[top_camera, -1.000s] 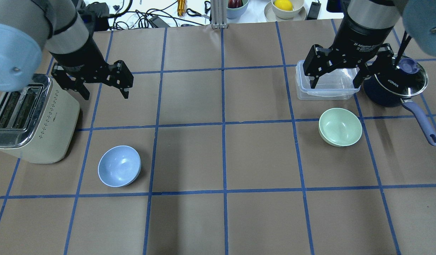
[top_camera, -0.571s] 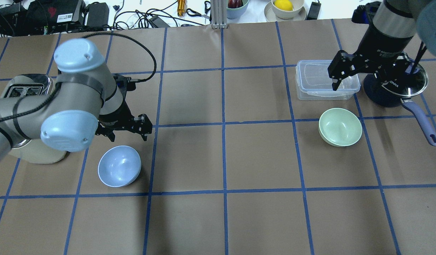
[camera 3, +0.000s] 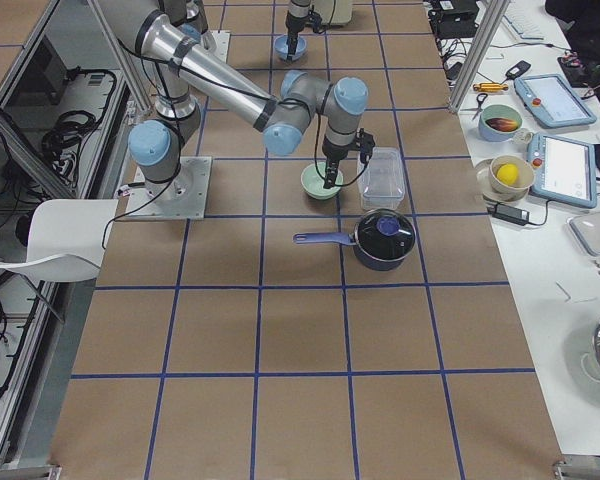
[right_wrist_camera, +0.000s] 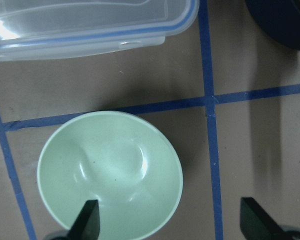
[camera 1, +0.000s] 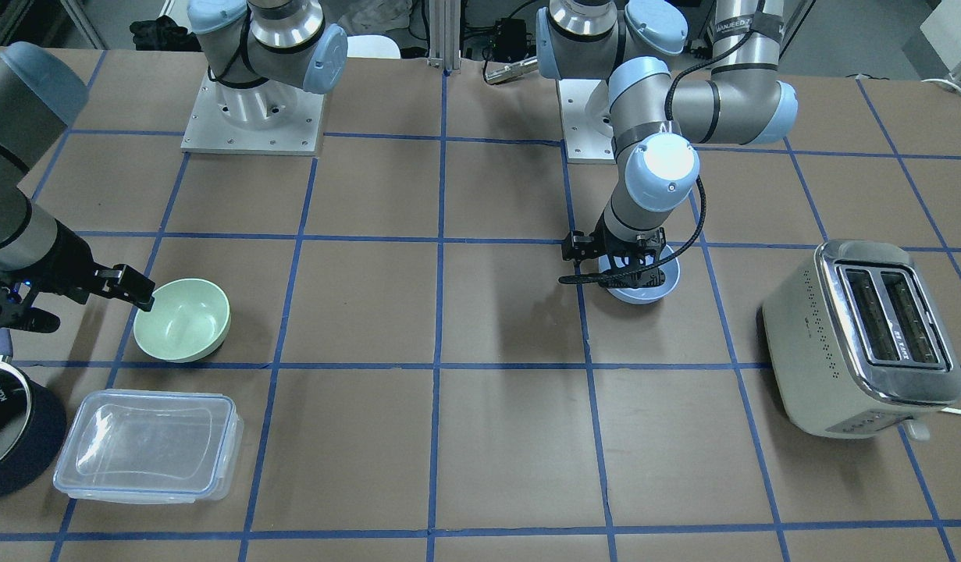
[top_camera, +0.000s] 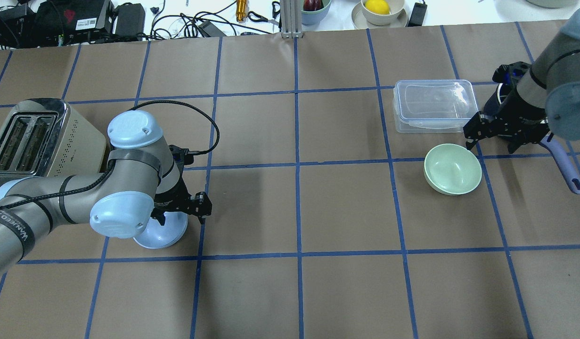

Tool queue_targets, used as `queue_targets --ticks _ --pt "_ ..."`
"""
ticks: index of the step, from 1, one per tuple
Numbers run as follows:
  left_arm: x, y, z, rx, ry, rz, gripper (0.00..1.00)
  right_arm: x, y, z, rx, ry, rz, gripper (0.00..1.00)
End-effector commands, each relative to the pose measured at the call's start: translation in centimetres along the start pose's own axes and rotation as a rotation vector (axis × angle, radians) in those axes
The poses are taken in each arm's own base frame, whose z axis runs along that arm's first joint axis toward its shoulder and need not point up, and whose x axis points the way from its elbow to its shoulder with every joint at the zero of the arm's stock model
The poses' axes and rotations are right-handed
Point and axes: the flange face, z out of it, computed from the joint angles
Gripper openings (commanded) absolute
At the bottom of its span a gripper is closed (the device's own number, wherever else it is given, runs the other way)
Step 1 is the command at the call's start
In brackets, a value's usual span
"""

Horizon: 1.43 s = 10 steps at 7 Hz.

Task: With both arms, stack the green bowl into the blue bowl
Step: 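Close left gripper on blue bowl rim while right grips green bowl rim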

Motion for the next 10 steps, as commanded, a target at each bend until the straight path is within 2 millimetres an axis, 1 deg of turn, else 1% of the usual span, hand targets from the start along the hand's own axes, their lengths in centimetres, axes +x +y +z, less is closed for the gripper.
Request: queue_targets --ticks 1,2,3,4,5,6,7,8,9,10 --pt "0.1 -0.3 0.6 -0.007 0.005 0.000 0.04 0.8 -1.3 5.3 -0.059 -0.018 0.010 1.00" --pt "0.1 -0.5 0.4 0.005 0.003 -0.002 0.00 0.9 -1.7 6.5 -0.069 -0.022 0.009 0.98" --pt "0.2 -0.8 0.3 0.026 -0.002 -0.010 0.00 0.9 -1.6 6.8 -0.081 -0.020 0.007 0.57" --pt "0.5 -1.3 -0.4 0.063 0.003 -0.018 0.00 0.8 -1.0 7.5 -0.097 -0.025 0.014 0.22" --pt "2.1 -2.4 -2.9 0.126 0.006 -0.005 0.00 0.8 -0.6 8.0 -0.113 -0.028 0.015 0.00" --pt "5.9 -3.5 -6.3 0.168 0.054 -0.007 0.00 0.9 -0.4 8.2 -0.124 -0.019 0.016 0.00" --pt "9.5 -5.8 -8.7 0.202 0.082 -0.066 0.00 1.0 -0.4 7.6 -0.112 -0.015 0.018 0.00" --pt "14.6 -8.0 -10.4 0.221 0.151 -0.097 0.00 1.4 -0.4 6.8 -0.140 -0.024 0.027 0.00" --pt "19.2 -10.2 -10.4 0.216 0.208 -0.116 0.00 1.9 -1.0 4.3 -0.144 -0.028 0.030 0.00" --pt "22.6 -12.7 -11.6 0.240 0.228 -0.142 0.00 2.2 -2.1 1.6 -0.146 -0.030 0.024 0.00"
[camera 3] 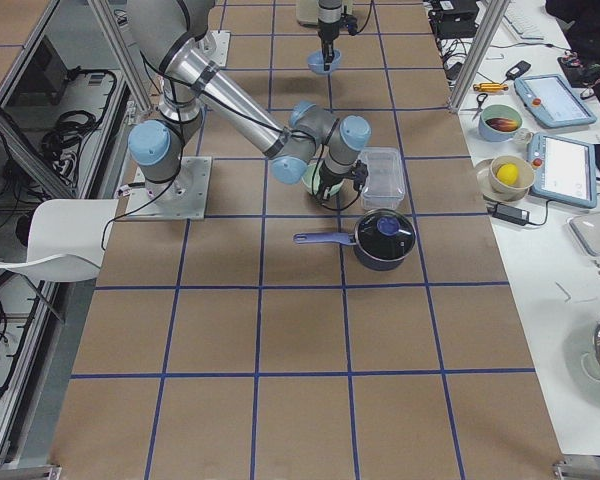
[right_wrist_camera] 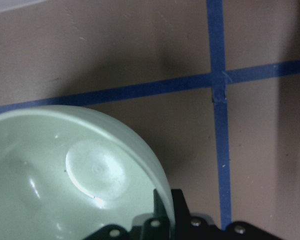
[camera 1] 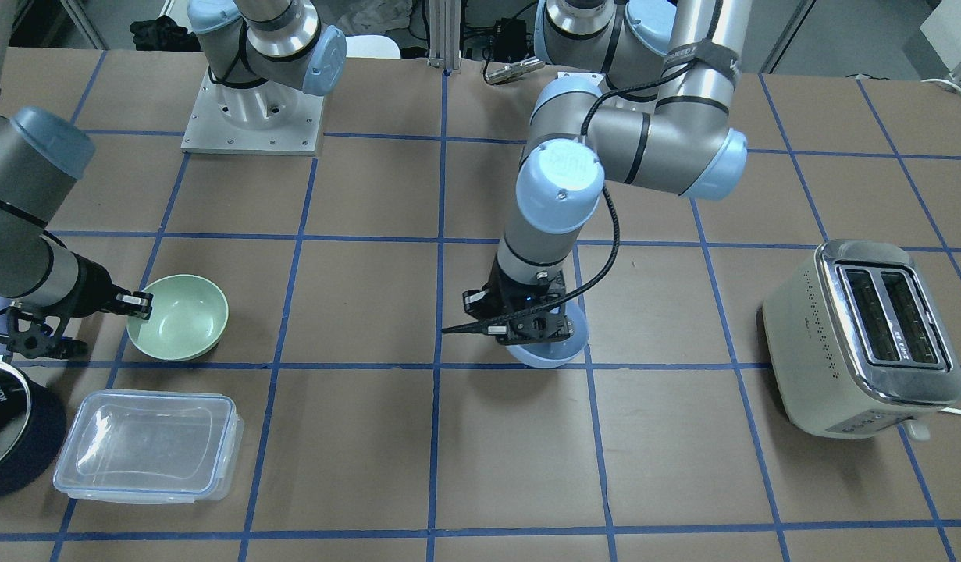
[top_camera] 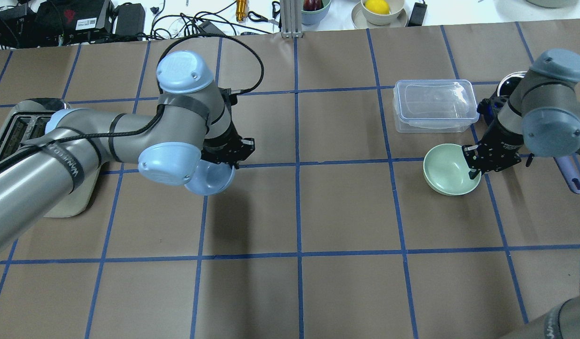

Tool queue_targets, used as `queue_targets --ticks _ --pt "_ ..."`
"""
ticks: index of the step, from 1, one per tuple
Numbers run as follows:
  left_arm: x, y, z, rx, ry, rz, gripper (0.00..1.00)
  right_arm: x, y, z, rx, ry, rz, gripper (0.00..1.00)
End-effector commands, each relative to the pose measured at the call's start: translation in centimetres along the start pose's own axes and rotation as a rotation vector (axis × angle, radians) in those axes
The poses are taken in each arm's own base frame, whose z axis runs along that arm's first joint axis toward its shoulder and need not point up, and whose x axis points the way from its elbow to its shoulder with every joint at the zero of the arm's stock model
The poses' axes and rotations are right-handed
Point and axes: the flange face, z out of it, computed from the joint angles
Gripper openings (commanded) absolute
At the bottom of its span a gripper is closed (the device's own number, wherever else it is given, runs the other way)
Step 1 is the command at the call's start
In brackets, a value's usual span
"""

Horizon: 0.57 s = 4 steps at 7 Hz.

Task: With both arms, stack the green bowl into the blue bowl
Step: 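Close left gripper on blue bowl rim while right grips green bowl rim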

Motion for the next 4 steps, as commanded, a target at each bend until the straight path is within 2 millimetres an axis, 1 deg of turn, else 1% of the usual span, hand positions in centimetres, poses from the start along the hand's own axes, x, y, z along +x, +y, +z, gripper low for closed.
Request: queue_targets --ticks 1,2,3,4 --pt "8.5 -3.0 3.1 0.011 0.031 -0.042 0.00 0.5 -1.4 -6.2 0.000 -0.009 -0.007 0.00" --pt "9.4 -3.2 5.6 -0.003 0.022 -0.029 0.00 0.5 -1.8 -8.3 -0.002 -0.015 -0.009 0.00" --pt "9.7 -3.0 6.5 -0.012 0.015 -0.024 0.15 0.5 -1.9 -9.1 0.000 -0.017 -0.010 0.00" --pt "9.7 -3.1 6.2 -0.006 0.017 -0.029 0.43 0.2 -1.8 -9.4 0.008 -0.047 -0.009 0.00"
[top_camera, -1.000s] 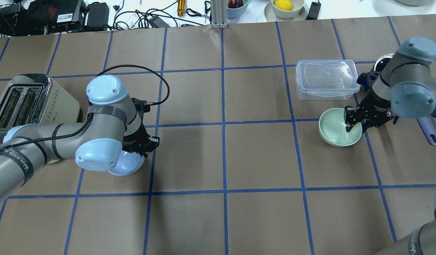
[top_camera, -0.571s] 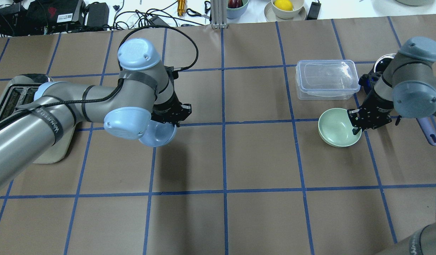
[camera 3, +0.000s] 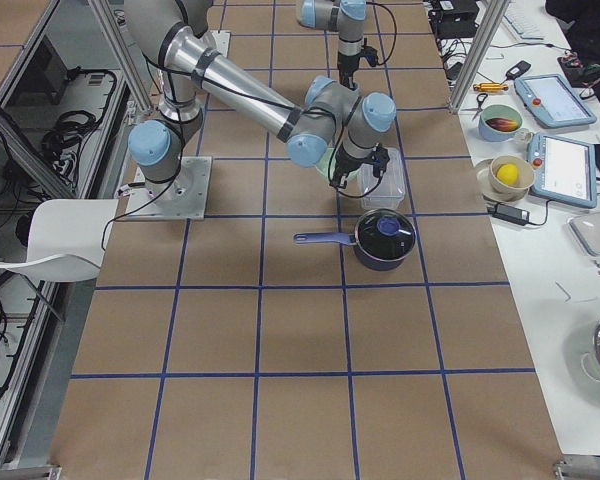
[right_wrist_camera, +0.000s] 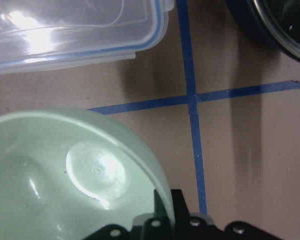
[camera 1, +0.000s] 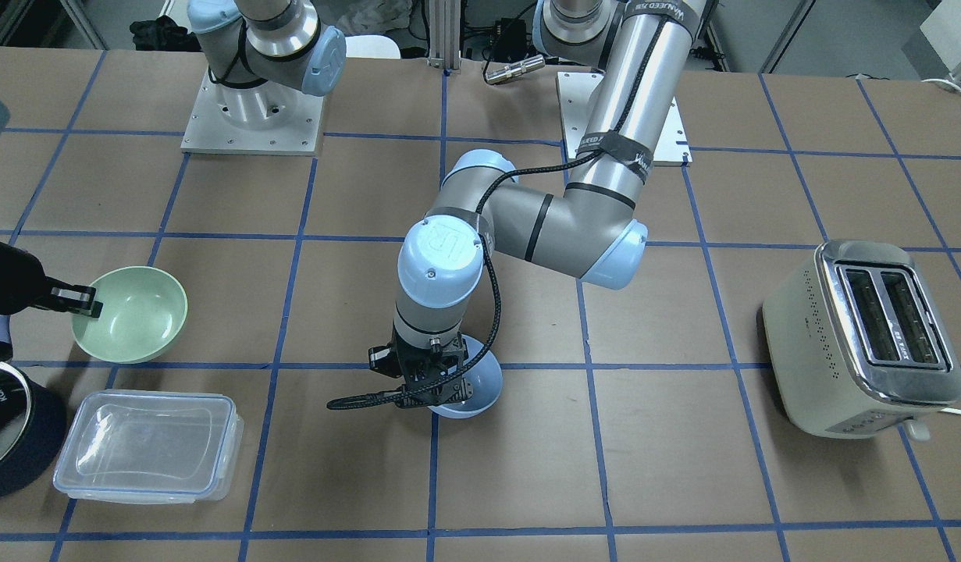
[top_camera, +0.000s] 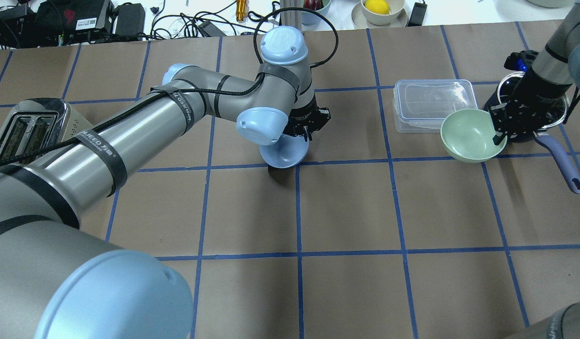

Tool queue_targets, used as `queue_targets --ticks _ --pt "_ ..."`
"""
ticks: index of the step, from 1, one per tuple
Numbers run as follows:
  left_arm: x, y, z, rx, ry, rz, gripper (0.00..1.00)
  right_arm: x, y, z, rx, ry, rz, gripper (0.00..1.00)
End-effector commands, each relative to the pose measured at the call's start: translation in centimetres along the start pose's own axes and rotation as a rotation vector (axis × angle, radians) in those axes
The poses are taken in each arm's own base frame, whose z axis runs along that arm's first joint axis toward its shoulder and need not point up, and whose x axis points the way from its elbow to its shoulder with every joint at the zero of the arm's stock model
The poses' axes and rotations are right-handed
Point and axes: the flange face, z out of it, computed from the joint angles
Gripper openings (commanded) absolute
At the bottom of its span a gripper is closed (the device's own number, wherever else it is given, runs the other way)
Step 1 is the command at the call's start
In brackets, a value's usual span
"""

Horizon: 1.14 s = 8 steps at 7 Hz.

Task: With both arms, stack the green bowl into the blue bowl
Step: 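Set blue bowl mid-table with left gripper while right lifts green bowl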

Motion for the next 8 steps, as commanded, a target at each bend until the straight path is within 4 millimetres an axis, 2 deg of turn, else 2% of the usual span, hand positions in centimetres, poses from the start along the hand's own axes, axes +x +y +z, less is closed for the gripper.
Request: queue_targets --ticks 1,2,3,4,5,6,7,8 --pt "0.9 -0.3 -1.8 0.036 0.021 0.003 0.98 -2.0 0.6 -2.6 0.019 -0.042 -0.019 0.00" --pt "0.8 -1.4 -4.8 0.067 0.047 -0.002 1.00 -4.6 0.5 -3.6 0.041 -0.026 -0.059 0.00" --pt "-1.7 -3.1 -7.4 0.089 0.043 0.011 1.00 -8.4 0.6 -4.2 0.061 -0.022 -0.114 0.00" --pt "-6.4 -5.0 -11.1 0.070 0.023 0.081 1.00 -13.2 0.8 -4.2 0.072 -0.030 -0.087 0.00" --pt "-11.4 -6.5 -14.4 0.062 0.012 0.139 1.00 -19.4 1.6 -3.7 0.089 -0.064 -0.073 0.00" --pt "-16.3 -7.4 -16.9 0.038 -0.007 0.206 1.00 -24.6 2.6 -2.1 0.067 -0.088 -0.097 0.00" --pt "-19.5 -7.1 -19.6 0.016 -0.016 0.246 1.00 -29.2 3.1 -1.0 0.103 -0.103 -0.075 0.00" --pt "-21.2 -6.1 -21.9 0.005 -0.021 0.239 1.00 -34.1 3.5 2.0 0.100 -0.112 -0.076 0.00"
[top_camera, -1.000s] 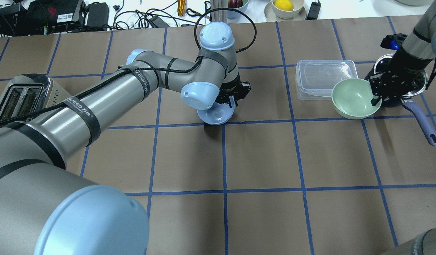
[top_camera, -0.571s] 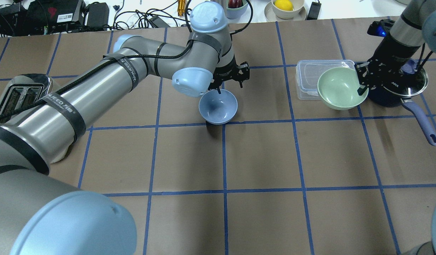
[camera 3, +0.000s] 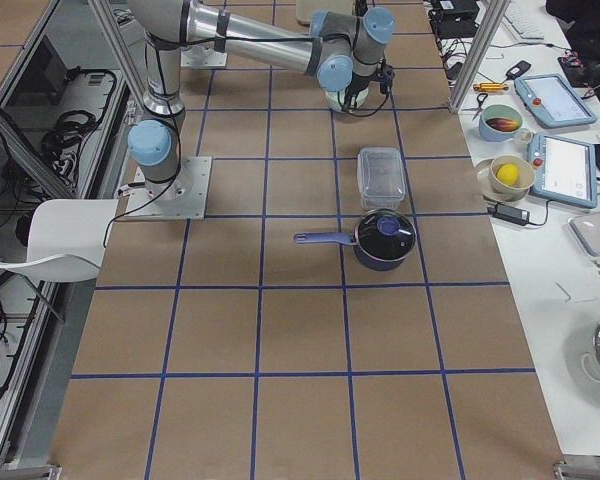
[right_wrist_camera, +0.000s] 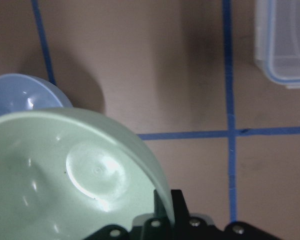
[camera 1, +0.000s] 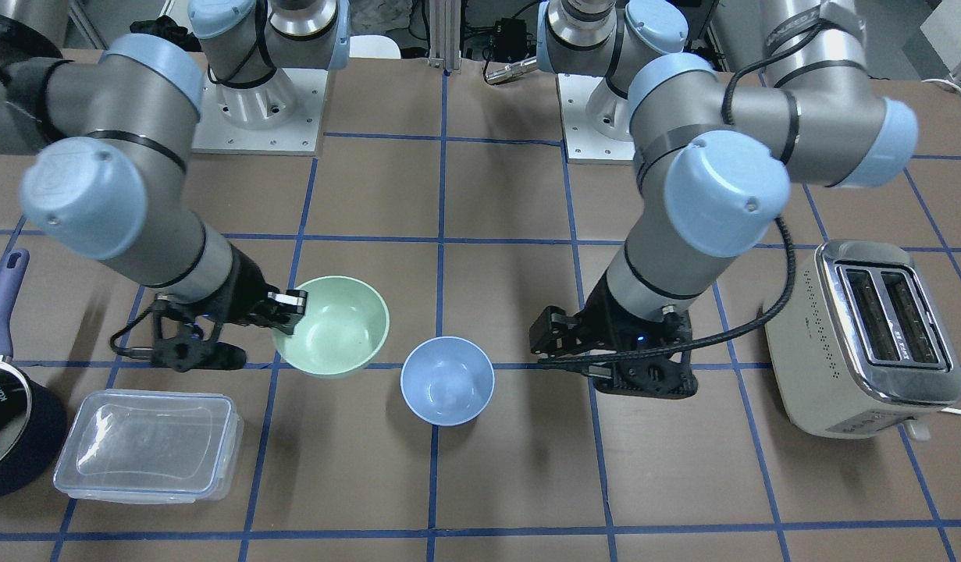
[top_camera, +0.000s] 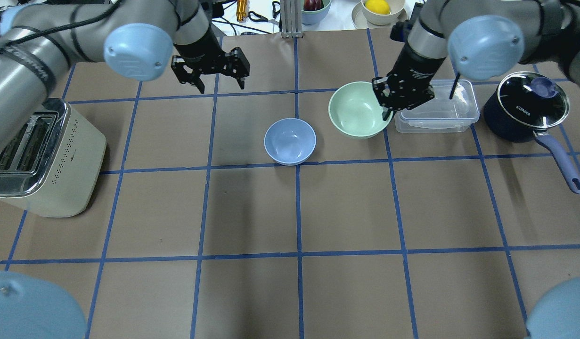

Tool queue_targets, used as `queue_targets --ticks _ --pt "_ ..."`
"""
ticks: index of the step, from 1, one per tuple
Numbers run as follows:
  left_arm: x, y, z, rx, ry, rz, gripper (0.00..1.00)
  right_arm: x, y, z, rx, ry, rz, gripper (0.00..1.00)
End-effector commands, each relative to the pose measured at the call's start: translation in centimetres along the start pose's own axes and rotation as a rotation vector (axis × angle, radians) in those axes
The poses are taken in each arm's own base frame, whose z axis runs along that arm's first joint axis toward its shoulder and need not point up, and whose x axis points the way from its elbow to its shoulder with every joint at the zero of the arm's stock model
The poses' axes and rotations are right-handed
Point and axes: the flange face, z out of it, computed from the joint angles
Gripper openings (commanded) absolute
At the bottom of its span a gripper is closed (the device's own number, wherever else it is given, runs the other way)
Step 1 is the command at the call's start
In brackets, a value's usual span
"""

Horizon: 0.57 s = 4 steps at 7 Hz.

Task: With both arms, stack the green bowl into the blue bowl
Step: 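Carry the green bowl with the right gripper over the blue bowl and lower it in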

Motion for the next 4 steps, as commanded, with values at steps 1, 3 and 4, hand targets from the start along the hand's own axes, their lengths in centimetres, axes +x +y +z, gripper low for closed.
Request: queue_targets --ticks 1,3,4 --pt "-3.8 2.8 -4.8 -0.033 -0.052 0.046 1.00 -8.6 1.2 5.7 -0.005 -0.025 -0.034 0.00" --pt "-3.1 5.5 -7.3 -0.053 -0.077 0.043 1.00 -9.0 0.0 8.9 -0.028 -0.042 -0.036 0.00" --pt "-3.1 6.3 -7.2 -0.054 -0.080 0.043 1.00 -9.3 -0.3 10.2 -0.037 -0.049 -0.035 0.00"
